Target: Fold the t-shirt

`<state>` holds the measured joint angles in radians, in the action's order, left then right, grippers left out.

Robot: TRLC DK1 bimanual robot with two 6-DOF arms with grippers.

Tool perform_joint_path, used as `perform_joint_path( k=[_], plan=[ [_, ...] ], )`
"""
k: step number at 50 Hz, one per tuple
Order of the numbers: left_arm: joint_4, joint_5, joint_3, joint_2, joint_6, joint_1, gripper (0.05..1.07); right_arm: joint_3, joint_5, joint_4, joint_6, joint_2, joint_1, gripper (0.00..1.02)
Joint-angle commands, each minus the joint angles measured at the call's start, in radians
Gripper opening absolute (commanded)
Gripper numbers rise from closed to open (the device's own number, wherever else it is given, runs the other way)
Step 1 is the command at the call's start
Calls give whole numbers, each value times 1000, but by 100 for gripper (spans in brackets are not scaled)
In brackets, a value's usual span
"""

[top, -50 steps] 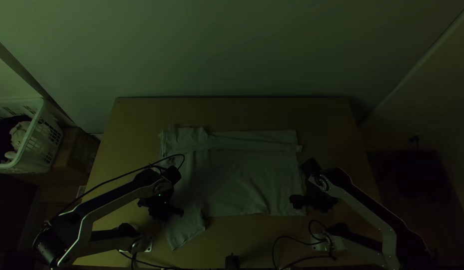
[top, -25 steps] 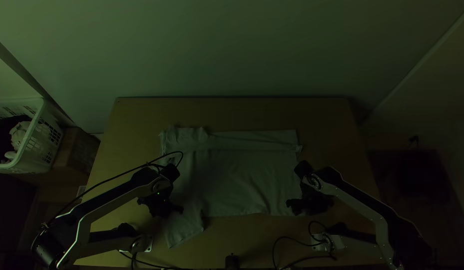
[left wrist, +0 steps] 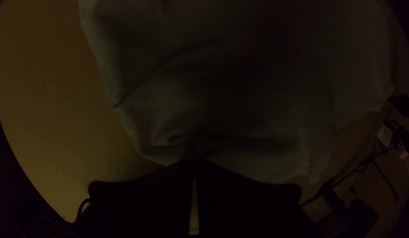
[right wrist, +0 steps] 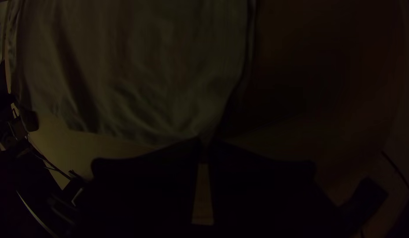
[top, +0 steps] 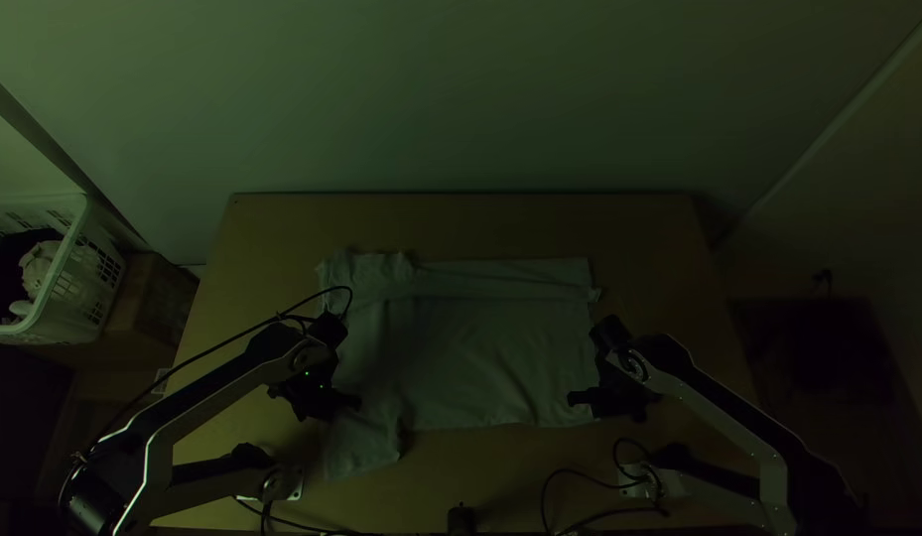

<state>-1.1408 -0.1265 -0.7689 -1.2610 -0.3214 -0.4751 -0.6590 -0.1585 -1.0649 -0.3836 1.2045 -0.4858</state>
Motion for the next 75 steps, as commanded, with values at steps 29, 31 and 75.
perform_joint_path(
  k=[29, 31, 75],
  plan=[
    [-76, 36, -274, -8, 156, 233, 8, -264, 88, -47, 95, 73, 156, 3],
    [-76, 36, -293, -14, 160, 243, 8, -284, 91, -47, 98, 89, 162, 3],
    [-85, 37, -741, -334, 246, 425, 8, -729, 103, 36, 135, 486, 268, 3]
  ],
)
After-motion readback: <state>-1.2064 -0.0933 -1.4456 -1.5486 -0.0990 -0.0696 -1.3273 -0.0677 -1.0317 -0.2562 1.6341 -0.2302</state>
